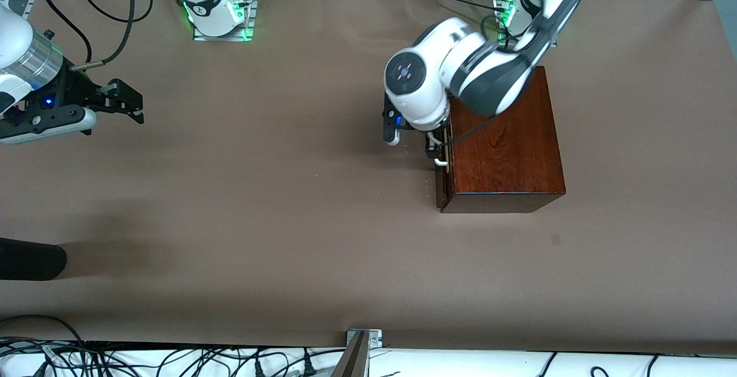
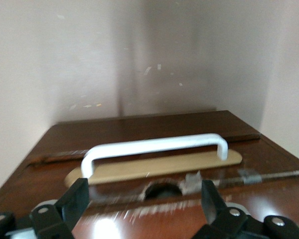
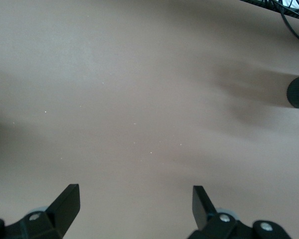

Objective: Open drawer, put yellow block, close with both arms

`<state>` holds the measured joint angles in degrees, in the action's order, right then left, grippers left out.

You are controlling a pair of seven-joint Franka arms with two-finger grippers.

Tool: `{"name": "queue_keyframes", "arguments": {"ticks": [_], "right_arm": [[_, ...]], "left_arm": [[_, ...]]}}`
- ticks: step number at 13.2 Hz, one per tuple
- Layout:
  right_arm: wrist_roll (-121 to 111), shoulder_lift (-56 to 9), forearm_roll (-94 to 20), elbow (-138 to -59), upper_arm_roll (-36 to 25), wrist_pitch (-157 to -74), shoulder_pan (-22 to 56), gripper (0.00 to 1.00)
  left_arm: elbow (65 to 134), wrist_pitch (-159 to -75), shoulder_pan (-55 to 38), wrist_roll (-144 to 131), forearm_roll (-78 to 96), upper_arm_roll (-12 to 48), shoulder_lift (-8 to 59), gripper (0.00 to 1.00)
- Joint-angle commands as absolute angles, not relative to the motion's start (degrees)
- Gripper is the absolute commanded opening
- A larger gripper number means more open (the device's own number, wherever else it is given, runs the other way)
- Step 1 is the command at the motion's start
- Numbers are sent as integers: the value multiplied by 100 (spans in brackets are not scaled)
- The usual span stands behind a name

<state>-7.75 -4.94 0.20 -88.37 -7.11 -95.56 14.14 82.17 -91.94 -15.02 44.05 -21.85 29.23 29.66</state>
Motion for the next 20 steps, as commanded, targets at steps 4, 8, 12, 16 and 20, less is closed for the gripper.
{"name": "queue_keyframes", "arguments": {"ticks": [4, 8, 12, 16, 20], "right_arm": [[-721, -519, 35, -8728, -712, -9431, 1380, 100], [-756, -519, 35, -8728, -712, -9431, 1380, 100], [-756, -519, 26, -8728, -712, -9431, 1380, 100], [-782, -527, 26, -8736, -773, -9431, 1371, 100], [-782, -527, 26, -8736, -773, -9439, 1380, 100]], "left_arm": [[6743, -8473, -538, 4465, -1538, 2865, 2646, 100], [6547, -8516, -114, 3670, -1521, 2586, 2497, 100], [8344, -9646, -272, 1543, -338, 1277, 1006, 100], [9313, -9800, -281, 388, 369, 458, 212, 100], [9598, -9519, -378, -422, 352, -17, 18, 100]]}}
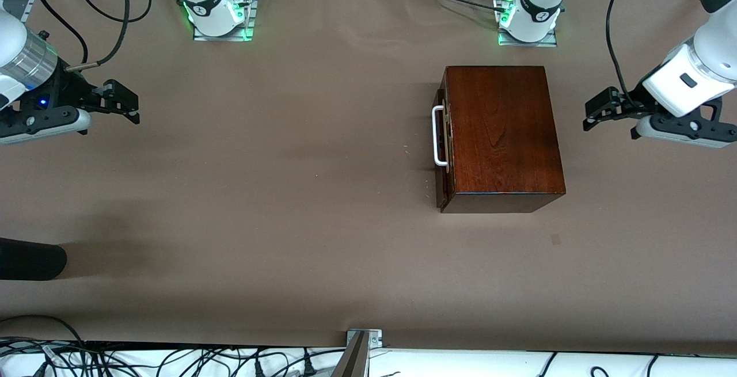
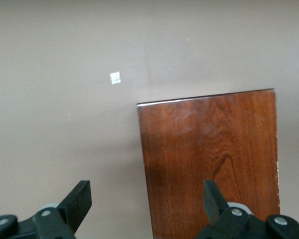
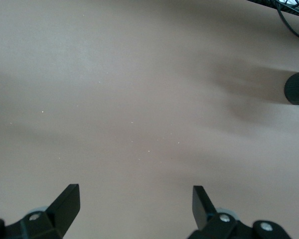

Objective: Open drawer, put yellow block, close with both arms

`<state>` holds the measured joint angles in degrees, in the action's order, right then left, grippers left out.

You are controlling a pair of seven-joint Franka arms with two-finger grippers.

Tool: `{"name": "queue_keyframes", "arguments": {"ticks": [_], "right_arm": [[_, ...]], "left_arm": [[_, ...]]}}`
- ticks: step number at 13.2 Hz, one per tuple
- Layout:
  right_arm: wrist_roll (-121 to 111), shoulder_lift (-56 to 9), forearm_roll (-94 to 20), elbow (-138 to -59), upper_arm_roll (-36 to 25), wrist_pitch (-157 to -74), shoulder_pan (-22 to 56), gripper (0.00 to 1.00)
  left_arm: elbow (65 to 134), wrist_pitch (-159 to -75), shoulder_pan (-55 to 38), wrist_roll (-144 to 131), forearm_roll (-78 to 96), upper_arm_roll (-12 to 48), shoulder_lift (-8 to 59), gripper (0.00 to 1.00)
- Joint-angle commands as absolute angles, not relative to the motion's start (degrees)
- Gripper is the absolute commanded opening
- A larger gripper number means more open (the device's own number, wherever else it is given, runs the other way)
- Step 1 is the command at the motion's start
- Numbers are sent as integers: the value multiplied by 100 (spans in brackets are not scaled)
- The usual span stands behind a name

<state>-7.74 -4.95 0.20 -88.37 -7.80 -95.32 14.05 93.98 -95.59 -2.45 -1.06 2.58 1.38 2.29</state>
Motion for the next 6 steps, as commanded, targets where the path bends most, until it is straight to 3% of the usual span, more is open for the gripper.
{"name": "queue_keyframes", "arguments": {"ticks": [1, 6], "right_arm": [[-782, -527, 26, -8736, -773, -9431, 1380, 100], [-782, -527, 26, -8736, -773, -9439, 1380, 100]], "left_arm": [[9580, -9475, -369, -396, 238, -18, 44, 100], [9554, -9378, -360, -396, -79, -18, 123, 100]]}}
